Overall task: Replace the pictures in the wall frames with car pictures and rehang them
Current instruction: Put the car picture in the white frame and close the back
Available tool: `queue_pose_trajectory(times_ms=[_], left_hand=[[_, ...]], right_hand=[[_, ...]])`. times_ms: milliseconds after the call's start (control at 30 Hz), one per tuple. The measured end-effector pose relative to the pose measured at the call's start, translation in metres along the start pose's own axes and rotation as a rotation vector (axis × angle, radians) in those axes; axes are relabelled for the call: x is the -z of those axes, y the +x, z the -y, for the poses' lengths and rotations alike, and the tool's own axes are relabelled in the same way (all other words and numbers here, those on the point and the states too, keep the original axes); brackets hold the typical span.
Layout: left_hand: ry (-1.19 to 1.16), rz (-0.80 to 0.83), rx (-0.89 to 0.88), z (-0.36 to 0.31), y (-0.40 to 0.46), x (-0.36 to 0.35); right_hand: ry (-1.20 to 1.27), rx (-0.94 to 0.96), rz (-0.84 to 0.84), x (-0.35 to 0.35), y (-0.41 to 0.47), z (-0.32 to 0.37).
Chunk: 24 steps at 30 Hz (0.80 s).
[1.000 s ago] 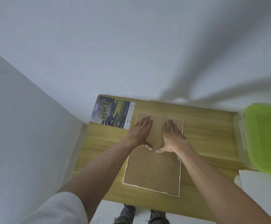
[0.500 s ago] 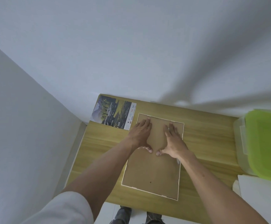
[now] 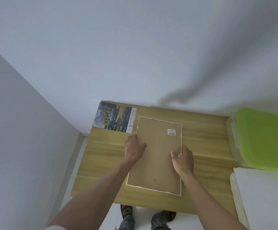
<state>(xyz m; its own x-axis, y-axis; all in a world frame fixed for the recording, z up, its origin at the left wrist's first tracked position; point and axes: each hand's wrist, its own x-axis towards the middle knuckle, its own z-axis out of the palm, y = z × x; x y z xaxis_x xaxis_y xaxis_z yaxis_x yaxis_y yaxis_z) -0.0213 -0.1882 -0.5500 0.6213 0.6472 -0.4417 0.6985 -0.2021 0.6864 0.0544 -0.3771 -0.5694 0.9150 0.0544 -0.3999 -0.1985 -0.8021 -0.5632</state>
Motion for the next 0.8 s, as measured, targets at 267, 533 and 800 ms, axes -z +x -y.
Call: queue_pose_trajectory(times_ms=[267, 533, 800], left_hand=[[-0.407, 0.086, 0.091, -0.023, 0.0, 0.031], [-0.254, 0.18, -0.088, -0.068, -0.03, 0.075], [-0.066, -0.119, -0.395, -0.156, -0.117, 0.097]], right_hand=[[0.366, -0.144, -0.091, 0.041, -0.009, 0.01], [0.521, -0.008, -0.014, 0.11, -0.022, 0.033], [0.407, 0.344, 0.016, 0.193, -0.066, 0.082]])
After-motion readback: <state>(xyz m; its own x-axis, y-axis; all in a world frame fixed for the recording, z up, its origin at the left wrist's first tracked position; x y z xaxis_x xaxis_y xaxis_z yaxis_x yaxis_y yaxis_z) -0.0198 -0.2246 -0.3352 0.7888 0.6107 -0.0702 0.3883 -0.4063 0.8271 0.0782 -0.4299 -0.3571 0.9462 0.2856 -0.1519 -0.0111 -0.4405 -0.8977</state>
